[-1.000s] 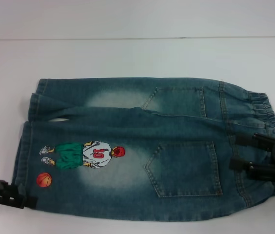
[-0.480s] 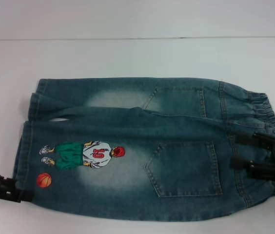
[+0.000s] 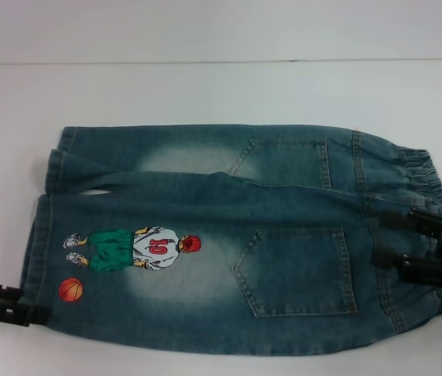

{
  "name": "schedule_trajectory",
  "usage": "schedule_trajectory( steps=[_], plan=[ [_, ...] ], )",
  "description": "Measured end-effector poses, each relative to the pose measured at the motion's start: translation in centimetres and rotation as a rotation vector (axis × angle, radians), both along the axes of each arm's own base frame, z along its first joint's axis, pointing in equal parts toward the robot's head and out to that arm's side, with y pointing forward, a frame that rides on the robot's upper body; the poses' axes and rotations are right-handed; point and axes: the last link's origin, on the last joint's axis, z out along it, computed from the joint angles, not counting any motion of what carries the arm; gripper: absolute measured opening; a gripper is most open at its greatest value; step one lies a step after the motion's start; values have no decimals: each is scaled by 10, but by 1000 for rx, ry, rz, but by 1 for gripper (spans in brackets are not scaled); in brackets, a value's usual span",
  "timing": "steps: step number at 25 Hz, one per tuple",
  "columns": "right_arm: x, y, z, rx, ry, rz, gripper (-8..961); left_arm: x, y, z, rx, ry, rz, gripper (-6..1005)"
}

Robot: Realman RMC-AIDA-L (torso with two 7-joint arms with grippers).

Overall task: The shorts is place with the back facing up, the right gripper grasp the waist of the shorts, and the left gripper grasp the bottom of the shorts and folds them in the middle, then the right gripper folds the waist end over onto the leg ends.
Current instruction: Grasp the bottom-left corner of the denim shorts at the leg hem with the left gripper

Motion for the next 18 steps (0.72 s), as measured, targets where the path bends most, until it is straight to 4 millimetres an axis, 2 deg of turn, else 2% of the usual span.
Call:
schedule_trajectory(
  steps=[18],
  plan=[
    [0, 1, 1, 3, -3, -1, 924, -6, -3, 4, 16, 11, 18, 864]
  ],
)
